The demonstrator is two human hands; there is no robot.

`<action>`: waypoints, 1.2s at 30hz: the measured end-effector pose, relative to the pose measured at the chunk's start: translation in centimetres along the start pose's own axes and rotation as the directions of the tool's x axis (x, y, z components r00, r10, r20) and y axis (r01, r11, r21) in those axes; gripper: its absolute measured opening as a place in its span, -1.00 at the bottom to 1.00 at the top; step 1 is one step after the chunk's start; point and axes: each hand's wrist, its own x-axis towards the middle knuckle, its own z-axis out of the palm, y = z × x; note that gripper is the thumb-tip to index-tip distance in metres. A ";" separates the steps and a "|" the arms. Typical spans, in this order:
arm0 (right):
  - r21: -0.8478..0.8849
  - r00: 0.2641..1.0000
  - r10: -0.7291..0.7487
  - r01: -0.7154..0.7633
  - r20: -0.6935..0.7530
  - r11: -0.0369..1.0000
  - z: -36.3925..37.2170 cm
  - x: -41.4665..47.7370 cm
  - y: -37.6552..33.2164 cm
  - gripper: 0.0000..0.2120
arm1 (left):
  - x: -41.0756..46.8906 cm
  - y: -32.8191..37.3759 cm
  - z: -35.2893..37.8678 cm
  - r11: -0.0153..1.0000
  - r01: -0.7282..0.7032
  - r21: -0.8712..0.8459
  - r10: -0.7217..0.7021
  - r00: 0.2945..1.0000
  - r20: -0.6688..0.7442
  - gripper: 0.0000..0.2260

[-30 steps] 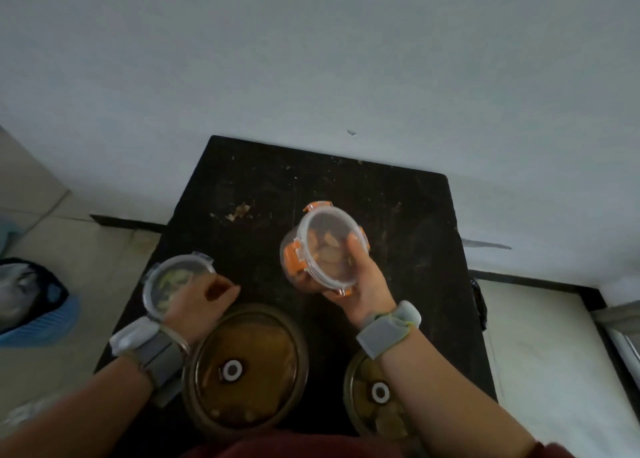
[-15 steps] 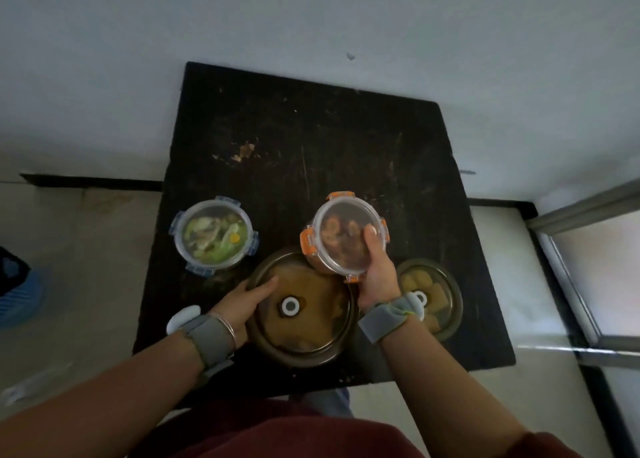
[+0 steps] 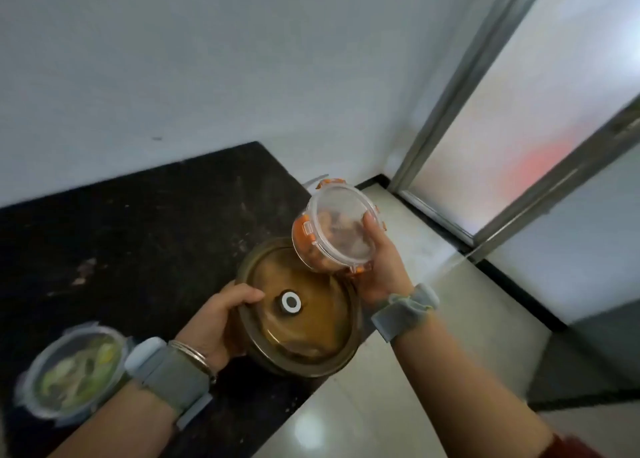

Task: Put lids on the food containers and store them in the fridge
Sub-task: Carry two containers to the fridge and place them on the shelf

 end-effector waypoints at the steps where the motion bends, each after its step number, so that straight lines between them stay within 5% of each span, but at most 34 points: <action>1: 0.056 0.998 -0.035 0.037 -0.046 0.998 -1.6 -1.1 -1.5 -0.40 | 0.4 0.5 2.2 0.999 -0.019 0.048 0.018 1.000 0.020 -0.27; 7: 0.226 0.888 -0.125 0.245 -0.442 0.943 -16.8 -13.4 -11.0 -0.46 | 1.9 -0.4 20.4 0.977 -0.099 0.190 0.038 0.953 0.302 -0.46; 14: 0.324 0.792 -0.433 0.583 -0.431 0.745 -33.6 -32.1 -17.0 -0.41 | 0.7 -10.2 41.3 0.943 -0.109 0.314 -0.072 0.855 0.514 -0.55; 18: 0.178 0.597 -0.549 0.755 -0.585 0.631 -42.1 -44.2 -19.4 -0.41 | -1.5 -19.9 54.0 0.910 0.068 0.409 -0.332 0.712 0.619 -0.54; 23: 0.001 0.263 -0.477 0.876 -0.839 0.482 -52.1 -57.1 -21.7 -0.44 | -6.3 -30.0 68.5 0.822 0.130 0.554 -0.526 0.548 0.650 -0.77; 25: -0.026 0.206 -0.442 0.886 -0.873 0.463 -54.2 -59.6 -22.6 -0.44 | -7.0 -32.0 71.6 0.802 0.144 0.580 -0.568 0.486 0.665 -0.75; 32: -0.095 0.105 -0.495 0.927 -0.863 0.362 -62.8 -66.9 -30.8 -0.55 | -5.2 -40.0 86.8 0.780 0.194 0.595 -0.621 0.353 0.700 -0.25; 35: -0.132 0.096 -0.524 0.915 -0.846 0.381 -66.9 -68.9 -35.4 -0.49 | -4.5 -42.2 94.1 0.795 0.245 0.555 -0.606 0.292 0.740 -0.31; 36: -0.141 0.088 -0.509 0.909 -0.856 0.393 -67.9 -69.2 -36.2 -0.46 | -4.4 -42.3 95.3 0.820 0.214 0.531 -0.572 0.330 0.751 -0.38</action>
